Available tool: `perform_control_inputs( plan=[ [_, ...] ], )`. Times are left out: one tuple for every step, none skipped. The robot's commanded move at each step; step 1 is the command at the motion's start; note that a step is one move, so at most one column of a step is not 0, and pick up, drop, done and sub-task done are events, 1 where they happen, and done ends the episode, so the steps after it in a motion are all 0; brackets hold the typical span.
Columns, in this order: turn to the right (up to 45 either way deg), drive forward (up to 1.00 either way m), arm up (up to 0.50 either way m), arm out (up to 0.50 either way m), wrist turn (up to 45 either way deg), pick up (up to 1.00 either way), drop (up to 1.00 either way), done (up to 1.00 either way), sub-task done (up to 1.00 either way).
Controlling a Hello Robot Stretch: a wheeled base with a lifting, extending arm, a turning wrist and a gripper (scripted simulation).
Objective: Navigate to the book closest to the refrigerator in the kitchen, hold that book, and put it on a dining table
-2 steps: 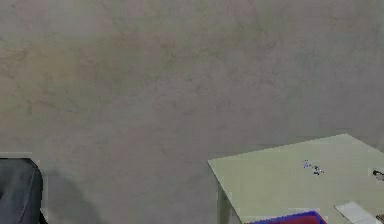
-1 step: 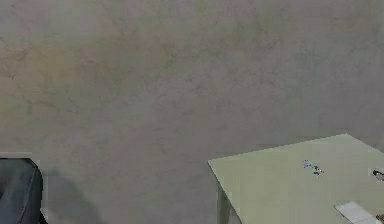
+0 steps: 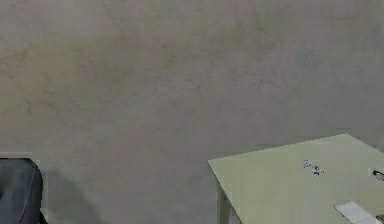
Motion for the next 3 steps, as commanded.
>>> perform_control_inputs(
  plan=[
    [0.0,0.0,-0.02,0.0,0.0,0.0,0.0,0.0,0.0],
    [0.0,0.0,-0.32,0.0,0.0,0.0,0.0,0.0,0.0],
    [0.0,0.0,0.0,0.0,0.0,0.0,1.0,0.0,0.0]
  ],
)
